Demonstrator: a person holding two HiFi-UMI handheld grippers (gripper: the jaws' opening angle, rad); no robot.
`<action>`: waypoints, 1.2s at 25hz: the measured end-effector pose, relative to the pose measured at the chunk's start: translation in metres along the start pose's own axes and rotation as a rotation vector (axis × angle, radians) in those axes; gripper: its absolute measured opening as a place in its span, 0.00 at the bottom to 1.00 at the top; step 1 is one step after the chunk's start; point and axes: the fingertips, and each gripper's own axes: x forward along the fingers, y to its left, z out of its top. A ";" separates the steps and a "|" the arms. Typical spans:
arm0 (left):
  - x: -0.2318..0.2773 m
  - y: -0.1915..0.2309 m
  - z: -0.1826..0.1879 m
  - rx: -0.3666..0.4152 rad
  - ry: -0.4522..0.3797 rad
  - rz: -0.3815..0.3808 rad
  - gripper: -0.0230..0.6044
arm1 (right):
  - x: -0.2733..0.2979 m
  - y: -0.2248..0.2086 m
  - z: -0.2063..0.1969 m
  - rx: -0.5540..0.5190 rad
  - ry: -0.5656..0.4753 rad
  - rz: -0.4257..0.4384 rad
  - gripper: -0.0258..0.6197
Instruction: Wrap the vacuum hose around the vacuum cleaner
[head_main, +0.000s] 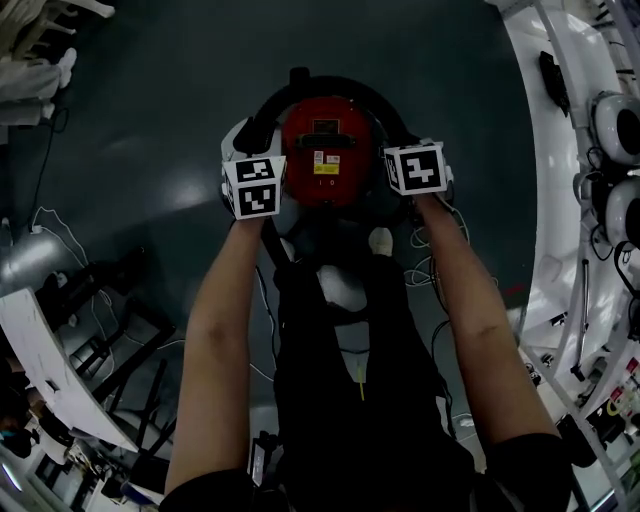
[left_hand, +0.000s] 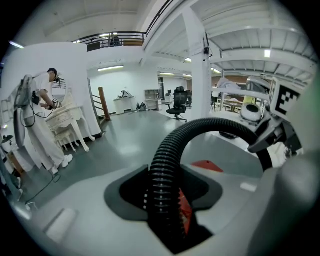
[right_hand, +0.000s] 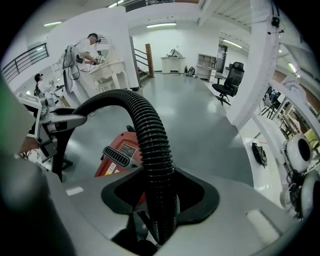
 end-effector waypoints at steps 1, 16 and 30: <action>0.000 0.001 -0.003 0.004 -0.002 0.003 0.33 | 0.002 0.000 0.000 -0.012 -0.003 -0.005 0.32; 0.037 0.009 -0.031 0.007 0.045 -0.017 0.33 | 0.052 -0.007 0.006 -0.054 0.014 -0.033 0.33; 0.071 0.013 -0.055 0.005 0.104 -0.008 0.33 | 0.098 -0.011 0.009 -0.083 0.046 -0.030 0.33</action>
